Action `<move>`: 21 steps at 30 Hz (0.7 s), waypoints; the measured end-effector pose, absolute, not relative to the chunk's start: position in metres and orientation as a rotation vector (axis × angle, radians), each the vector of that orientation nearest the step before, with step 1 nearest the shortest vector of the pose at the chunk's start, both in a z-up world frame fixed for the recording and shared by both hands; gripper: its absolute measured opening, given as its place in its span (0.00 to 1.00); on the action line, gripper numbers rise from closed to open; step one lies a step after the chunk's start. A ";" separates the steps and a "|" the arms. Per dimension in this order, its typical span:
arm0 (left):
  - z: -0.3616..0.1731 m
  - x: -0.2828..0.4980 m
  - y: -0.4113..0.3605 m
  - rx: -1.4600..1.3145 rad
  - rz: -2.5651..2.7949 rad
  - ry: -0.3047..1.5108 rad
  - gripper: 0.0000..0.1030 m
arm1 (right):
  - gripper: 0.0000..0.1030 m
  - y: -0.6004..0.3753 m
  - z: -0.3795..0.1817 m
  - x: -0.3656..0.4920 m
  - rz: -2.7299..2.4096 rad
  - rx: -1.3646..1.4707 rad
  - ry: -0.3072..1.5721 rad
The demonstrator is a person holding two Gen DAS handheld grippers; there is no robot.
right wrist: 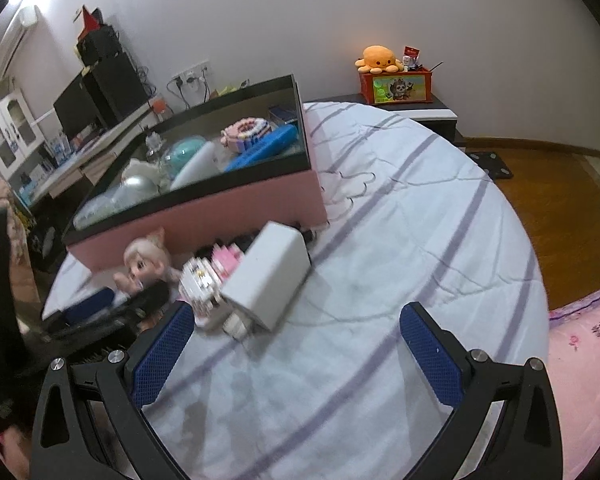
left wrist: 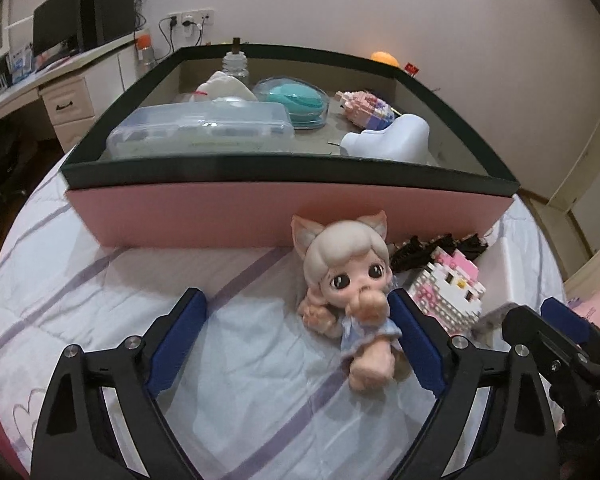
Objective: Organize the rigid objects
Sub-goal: 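Grasp the doll figurine with the left tool while the right tool grasps the white charger block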
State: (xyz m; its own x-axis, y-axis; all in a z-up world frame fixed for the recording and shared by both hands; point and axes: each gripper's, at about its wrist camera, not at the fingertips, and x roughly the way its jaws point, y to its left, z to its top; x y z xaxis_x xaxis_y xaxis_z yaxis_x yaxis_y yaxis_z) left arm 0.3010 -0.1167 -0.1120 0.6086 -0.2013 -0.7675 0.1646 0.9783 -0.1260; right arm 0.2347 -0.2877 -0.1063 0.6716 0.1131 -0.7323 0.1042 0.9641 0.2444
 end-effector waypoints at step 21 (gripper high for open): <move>-0.111 0.300 -0.133 -0.004 -0.296 0.881 0.47 | 0.48 -0.283 -0.118 0.252 -0.017 0.315 0.846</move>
